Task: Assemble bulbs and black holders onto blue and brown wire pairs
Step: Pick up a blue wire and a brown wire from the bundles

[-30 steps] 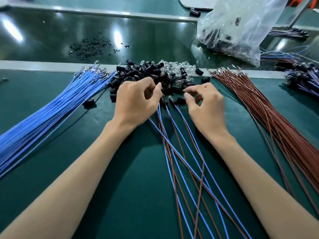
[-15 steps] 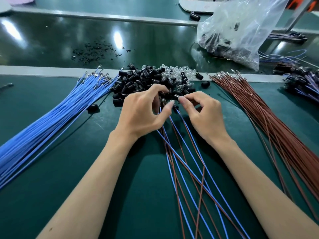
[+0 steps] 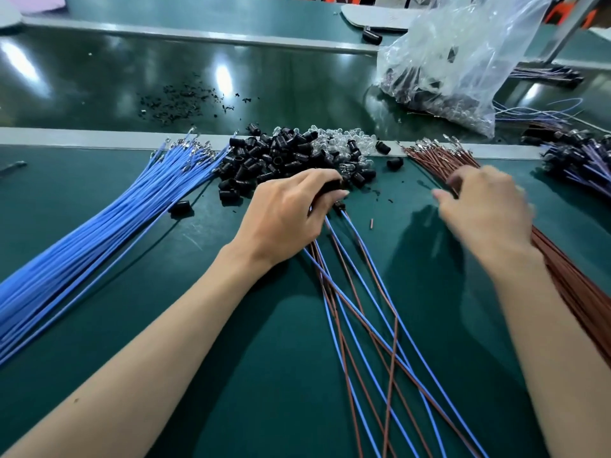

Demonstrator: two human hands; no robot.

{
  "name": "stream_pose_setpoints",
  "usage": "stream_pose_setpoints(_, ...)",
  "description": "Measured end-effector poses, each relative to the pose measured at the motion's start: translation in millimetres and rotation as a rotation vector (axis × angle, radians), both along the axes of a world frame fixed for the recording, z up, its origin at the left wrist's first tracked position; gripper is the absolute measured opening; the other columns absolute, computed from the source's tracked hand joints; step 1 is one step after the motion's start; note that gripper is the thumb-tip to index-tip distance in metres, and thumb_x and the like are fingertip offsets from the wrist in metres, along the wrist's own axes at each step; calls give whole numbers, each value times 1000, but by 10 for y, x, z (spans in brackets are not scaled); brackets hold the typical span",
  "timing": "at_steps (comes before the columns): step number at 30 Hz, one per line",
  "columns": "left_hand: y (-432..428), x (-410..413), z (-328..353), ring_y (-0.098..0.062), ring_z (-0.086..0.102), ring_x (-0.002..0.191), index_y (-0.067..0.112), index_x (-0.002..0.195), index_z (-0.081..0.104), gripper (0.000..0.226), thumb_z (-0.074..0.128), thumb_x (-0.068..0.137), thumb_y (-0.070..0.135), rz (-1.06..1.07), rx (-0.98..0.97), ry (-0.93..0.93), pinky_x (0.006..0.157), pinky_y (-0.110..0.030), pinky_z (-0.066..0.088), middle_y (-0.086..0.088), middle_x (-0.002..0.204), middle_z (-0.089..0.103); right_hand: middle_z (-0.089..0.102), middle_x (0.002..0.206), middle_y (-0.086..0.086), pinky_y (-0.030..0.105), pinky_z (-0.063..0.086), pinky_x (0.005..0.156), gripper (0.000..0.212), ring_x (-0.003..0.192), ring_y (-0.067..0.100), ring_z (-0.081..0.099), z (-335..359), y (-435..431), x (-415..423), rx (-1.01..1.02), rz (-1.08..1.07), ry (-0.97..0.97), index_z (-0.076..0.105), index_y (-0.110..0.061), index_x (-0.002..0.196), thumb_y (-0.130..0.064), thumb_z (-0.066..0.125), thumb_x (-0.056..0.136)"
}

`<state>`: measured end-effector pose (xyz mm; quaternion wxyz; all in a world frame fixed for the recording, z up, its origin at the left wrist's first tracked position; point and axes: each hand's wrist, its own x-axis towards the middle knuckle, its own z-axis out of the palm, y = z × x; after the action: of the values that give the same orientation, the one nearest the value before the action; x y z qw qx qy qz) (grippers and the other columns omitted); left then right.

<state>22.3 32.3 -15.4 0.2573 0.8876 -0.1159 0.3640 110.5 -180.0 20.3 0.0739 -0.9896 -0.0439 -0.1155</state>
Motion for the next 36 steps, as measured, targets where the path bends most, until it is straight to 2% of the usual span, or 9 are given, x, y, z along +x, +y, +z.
stream_pose_setpoints(9, 26, 8, -29, -25, 68, 66, 3, 100, 70, 21, 66, 89, 20, 55, -22, -65, 58, -30, 54, -5, 93, 74, 64, 104, 22, 38, 48, 87, 15, 98, 40, 58, 68, -165, 23, 9, -157, 290, 73, -17, 92, -15, 65, 80)
stream_pose_setpoints(16, 51, 11, -27, -21, 63, 61, 2, 99, 68, 29, 56, 93, 28, 47, -29, -64, 56, -29, 52, -4, 86, 73, 67, 97, 22, 38, 47, 86, 15, 90, 36, 56, 234, -119, -112, 125, -87, 159, 71, -19, 82, -12, 58, 81)
stream_pose_setpoints(18, 45, 3, -23, -18, 59, 58, 0, 98, 67, 27, 57, 94, 25, 28, -40, -24, 56, -27, 48, -3, 78, 71, 70, 87, 14, 38, 50, 84, 12, 88, 30, 62, 348, -76, -144, 337, -46, 77, 69, -18, 81, -16, 57, 83)
stream_pose_setpoints(21, 35, 1, 109, -10, 57, 56, 4, 95, 64, 15, 53, 96, 15, -81, -322, 162, 57, -25, 46, 0, 73, 65, 67, 68, 1, 19, 52, 61, 9, 63, 7, 62, 451, 174, -131, 1090, 133, 217, 61, -11, 81, -8, 56, 89)
stream_pose_setpoints(24, 88, 1, 340, -11, 66, 87, 9, 96, 64, 12, 52, 97, 14, -412, -662, 549, 76, -25, 56, -10, 101, 69, 64, 74, 7, 15, 50, 55, 13, 57, 7, 59, 315, 498, -95, 1564, 207, 249, 49, -10, 87, -2, 49, 97)
stream_pose_setpoints(26, 114, -28, 425, -19, 63, 109, 13, 97, 65, 11, 55, 94, 17, -578, -602, 764, 90, -29, 53, -15, 117, 66, 62, 77, 8, 16, 49, 55, 16, 59, 8, 59, 151, 610, -104, 1740, 180, 227, 46, -12, 85, -2, 48, 98)
stream_pose_setpoints(29, 84, -63, 412, -21, 65, 105, 12, 97, 67, 13, 54, 95, 15, -597, -475, 908, 88, -27, 53, -12, 110, 69, 63, 75, 5, 15, 50, 59, 15, 63, 7, 62, 19, 620, -87, 2005, 108, 190, 48, -11, 86, -2, 50, 98)
stream_pose_setpoints(33, 80, -85, 387, -7, 66, 86, 7, 97, 68, 18, 54, 94, 17, -606, -498, 936, 81, -21, 50, 3, 90, 71, 68, 76, 2, 17, 52, 64, 6, 70, 8, 64, -32, 543, -120, 2190, 146, 218, 53, -10, 91, -7, 54, 96)
stream_pose_setpoints(36, 71, -88, 364, -7, 65, 87, 5, 98, 68, 28, 52, 90, 27, -631, -593, 876, 81, -25, 51, 4, 93, 71, 66, 94, -2, 22, 47, 70, 21, 79, 8, 57, -175, 541, -298, 1753, 427, 548, 65, -15, 98, -32, 58, 88)
